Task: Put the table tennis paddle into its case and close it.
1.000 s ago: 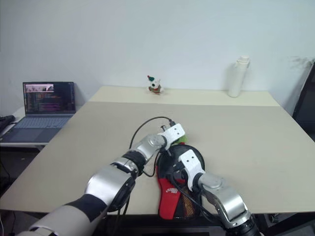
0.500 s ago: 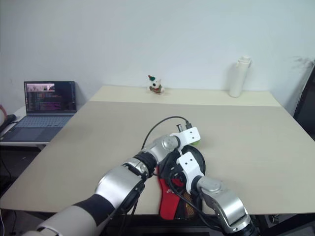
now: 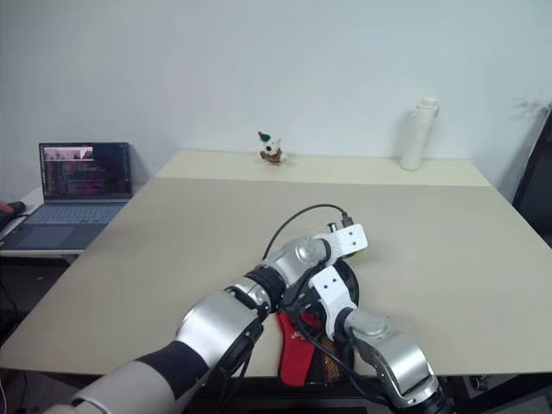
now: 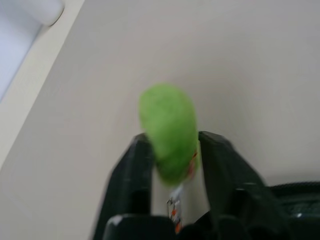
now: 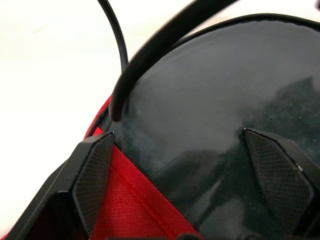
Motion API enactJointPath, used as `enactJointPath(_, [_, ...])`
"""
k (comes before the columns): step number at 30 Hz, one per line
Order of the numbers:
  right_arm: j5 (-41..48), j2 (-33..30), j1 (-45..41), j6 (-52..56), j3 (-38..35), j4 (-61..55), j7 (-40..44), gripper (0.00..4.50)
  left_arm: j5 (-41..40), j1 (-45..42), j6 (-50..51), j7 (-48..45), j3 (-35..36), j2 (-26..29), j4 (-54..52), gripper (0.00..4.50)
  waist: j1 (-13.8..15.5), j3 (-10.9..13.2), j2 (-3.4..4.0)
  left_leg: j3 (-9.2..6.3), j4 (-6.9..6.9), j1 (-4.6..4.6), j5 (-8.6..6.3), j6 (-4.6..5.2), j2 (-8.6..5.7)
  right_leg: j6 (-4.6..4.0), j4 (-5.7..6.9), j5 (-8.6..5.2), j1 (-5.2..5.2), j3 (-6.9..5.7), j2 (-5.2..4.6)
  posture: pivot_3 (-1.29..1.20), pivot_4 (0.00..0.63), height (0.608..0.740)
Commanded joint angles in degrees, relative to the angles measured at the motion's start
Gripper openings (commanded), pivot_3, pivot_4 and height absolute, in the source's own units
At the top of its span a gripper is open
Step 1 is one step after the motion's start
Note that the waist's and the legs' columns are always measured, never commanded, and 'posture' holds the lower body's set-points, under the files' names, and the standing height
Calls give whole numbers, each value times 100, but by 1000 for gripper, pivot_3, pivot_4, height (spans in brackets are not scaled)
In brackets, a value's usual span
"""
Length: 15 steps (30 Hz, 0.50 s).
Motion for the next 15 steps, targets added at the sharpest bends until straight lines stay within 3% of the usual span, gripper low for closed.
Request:
enactJointPath(1, [24,-16,72,245,100,487,98,4500,-366,-107,-253,-512,278,-16,-199,2500,-19,0,0,1,0,0,0,0,0,0,-1,0,0,0,1,0,150,740])
enactJointPath(7, [35,-101,-88,214,-147,486,159,4500,-800,-159,-486,-696,679,238,-327,2500,-28,0,1,0,0,2,0,0,3,1,-1,2,0,1,5,0,150,740])
enactJointPath(15, [501,-468,-29,839,-977,-697,231,4500,-1496,-181,-578,-718,1386,1350,-543,2500,-16,2,4,-3,-2,-17,0,0,5,7,-17,6,-7,0,2,0,150,740])
